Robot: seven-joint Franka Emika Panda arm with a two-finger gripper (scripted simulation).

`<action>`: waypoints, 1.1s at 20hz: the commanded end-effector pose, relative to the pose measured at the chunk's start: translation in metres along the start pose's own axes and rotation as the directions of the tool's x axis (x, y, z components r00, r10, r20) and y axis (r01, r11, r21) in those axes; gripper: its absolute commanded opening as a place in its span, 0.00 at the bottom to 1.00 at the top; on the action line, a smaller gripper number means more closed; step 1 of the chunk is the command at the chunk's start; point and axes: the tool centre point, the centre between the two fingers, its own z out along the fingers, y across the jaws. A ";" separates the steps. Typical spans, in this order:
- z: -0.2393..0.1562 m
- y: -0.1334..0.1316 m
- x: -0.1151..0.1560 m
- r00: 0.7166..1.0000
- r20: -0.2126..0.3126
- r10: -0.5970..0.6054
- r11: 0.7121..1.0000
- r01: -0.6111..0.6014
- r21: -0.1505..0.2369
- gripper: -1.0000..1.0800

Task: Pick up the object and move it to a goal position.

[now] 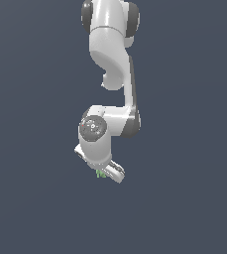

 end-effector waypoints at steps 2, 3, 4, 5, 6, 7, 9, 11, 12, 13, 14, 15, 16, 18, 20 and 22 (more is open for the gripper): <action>-0.025 0.002 -0.004 1.000 -0.001 0.000 1.000 0.000 0.001 0.00; -0.034 0.003 -0.006 1.000 -0.001 0.000 1.000 0.000 0.001 0.00; -0.044 0.003 -0.008 1.000 -0.001 0.000 1.000 0.000 0.001 0.00; -0.054 0.004 -0.009 1.000 -0.001 0.000 1.000 0.000 0.001 0.00; -0.065 0.005 -0.011 1.000 -0.001 0.000 1.000 0.000 0.001 0.00; -0.076 0.006 -0.013 1.000 -0.001 0.000 1.000 0.000 0.001 0.00; -0.099 0.008 -0.017 1.000 -0.001 0.000 1.000 0.000 0.001 0.00; -0.122 0.010 -0.021 1.000 -0.001 0.000 1.000 0.000 0.001 0.00; -0.134 0.011 -0.023 1.000 -0.001 0.000 1.000 0.000 0.001 0.00; -0.145 0.012 -0.025 1.000 -0.001 0.000 1.000 0.000 0.001 0.00; -0.157 0.012 -0.027 1.000 -0.001 0.000 1.000 0.000 0.001 0.00; -0.168 0.013 -0.029 1.000 -0.001 0.000 1.000 0.000 0.001 0.00; -0.179 0.014 -0.031 1.000 -0.001 0.000 1.000 0.000 0.001 0.00; -0.202 0.016 -0.035 1.000 -0.001 0.001 1.000 -0.001 0.001 0.00; -0.225 0.018 -0.038 1.000 -0.001 0.001 1.000 -0.001 0.001 0.00; -0.247 0.019 -0.041 1.000 -0.001 0.001 1.000 -0.001 0.001 0.00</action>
